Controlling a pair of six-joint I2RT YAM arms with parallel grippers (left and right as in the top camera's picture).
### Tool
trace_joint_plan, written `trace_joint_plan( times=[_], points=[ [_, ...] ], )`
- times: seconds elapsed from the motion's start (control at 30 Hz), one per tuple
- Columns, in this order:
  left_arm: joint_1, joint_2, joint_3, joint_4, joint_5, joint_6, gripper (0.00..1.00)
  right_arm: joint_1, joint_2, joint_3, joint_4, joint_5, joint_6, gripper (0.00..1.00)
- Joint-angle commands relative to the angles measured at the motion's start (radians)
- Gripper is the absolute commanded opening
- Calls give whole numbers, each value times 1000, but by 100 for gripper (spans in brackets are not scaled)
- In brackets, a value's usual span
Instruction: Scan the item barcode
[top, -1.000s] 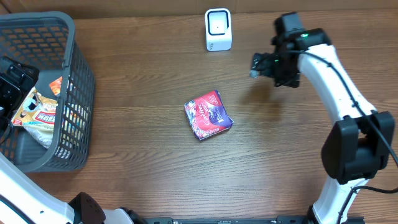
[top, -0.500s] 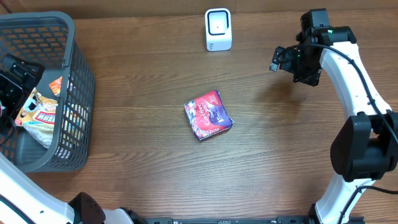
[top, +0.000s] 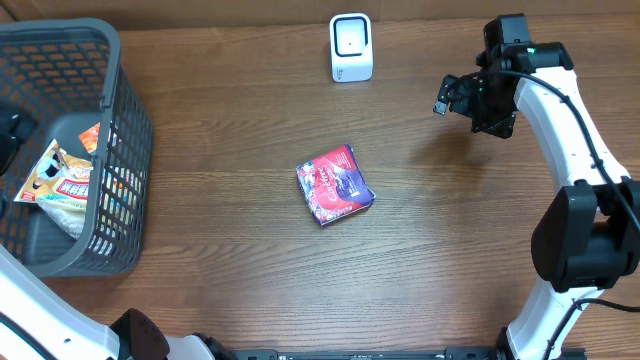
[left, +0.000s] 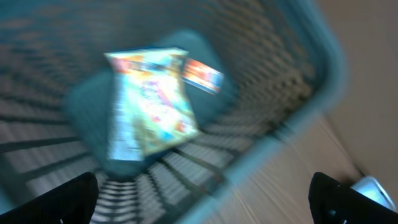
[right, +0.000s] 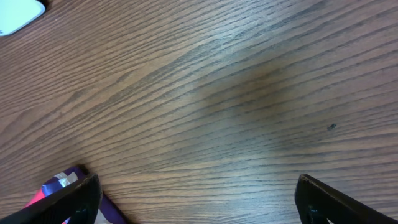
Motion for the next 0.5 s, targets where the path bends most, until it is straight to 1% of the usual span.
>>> trace_joint_plan(
  times=[0.0,0.13,0.47],
  points=[
    [2,26,22,5,-284,-150,100,0,-27,28,5,6,4,100],
    [2,86,21,24,-284,-153,100,0,-27,28,5,6,5,100],
    [2,340,22,76,-248,-163,100,0,-27,28,5,6,4,100]
  ],
)
